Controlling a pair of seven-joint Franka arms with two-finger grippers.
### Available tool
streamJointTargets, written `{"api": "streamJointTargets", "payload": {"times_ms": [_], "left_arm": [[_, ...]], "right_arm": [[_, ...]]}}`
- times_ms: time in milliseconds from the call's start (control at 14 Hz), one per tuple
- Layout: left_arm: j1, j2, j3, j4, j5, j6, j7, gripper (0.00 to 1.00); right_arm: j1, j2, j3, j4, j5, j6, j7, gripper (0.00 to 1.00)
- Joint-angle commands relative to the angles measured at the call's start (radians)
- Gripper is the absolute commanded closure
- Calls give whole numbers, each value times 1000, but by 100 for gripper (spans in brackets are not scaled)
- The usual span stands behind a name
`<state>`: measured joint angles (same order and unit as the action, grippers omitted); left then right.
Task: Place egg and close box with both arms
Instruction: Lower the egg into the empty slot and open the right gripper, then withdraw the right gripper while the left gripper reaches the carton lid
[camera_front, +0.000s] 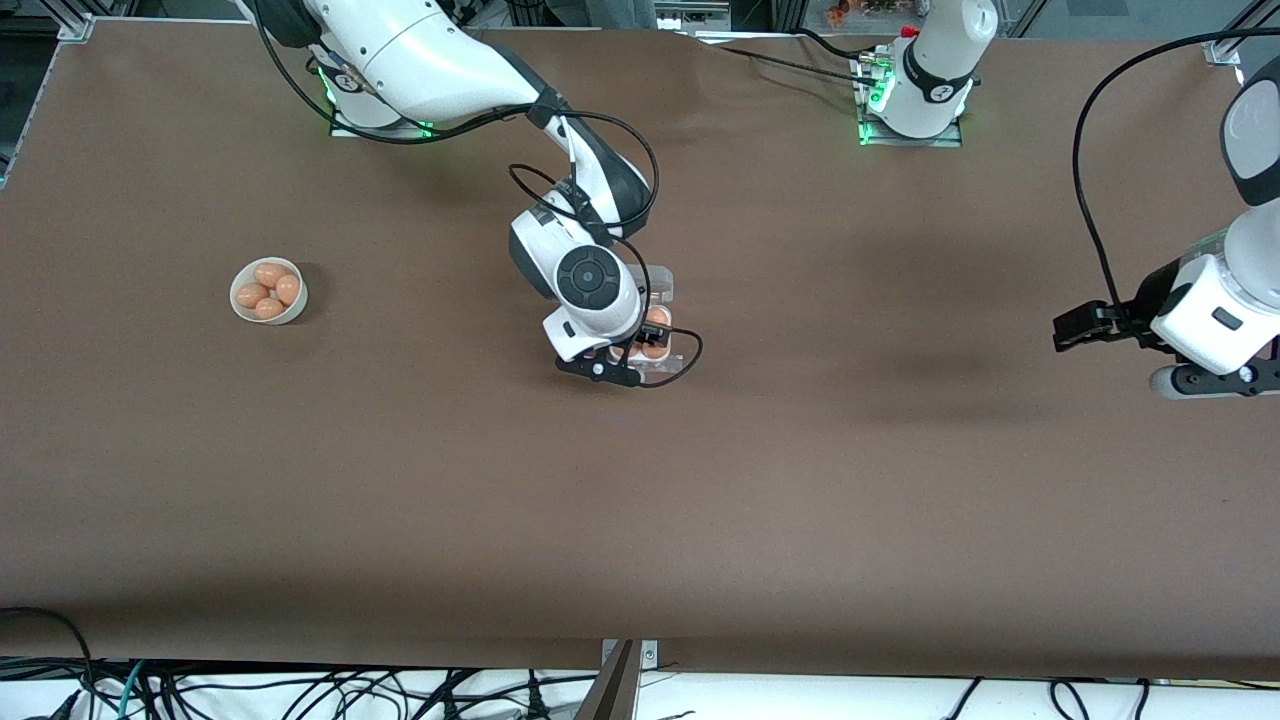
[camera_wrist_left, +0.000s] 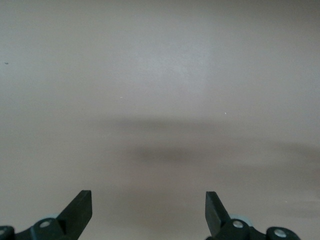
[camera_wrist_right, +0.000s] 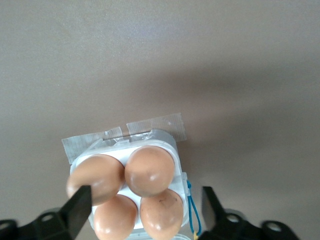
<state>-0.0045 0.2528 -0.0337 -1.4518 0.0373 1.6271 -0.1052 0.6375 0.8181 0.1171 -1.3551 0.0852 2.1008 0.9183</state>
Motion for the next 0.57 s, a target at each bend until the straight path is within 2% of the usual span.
{"api": "streamJointTargets", "payload": {"times_ms": [0, 71, 214, 357, 500], "left_arm": [[-49, 5, -6, 11, 7, -55, -1, 0], [-67, 20, -6, 13, 6, -62, -1, 0], [-124, 28, -6, 13, -2, -111, -1, 12], [-172, 57, -6, 22, -36, -157, -5, 29], [-189, 62, -6, 21, -114, -193, -40, 50]], "right_arm": [[-7, 4, -2, 31, 8, -15, 1, 0], [-21, -5, -4, 33, 8, -13, -1, 0], [-68, -14, -2, 33, 8, -13, -18, 0], [-129, -46, -1, 33, 11, -21, -102, 0], [-163, -82, -5, 28, 11, -44, -128, 0]]}}
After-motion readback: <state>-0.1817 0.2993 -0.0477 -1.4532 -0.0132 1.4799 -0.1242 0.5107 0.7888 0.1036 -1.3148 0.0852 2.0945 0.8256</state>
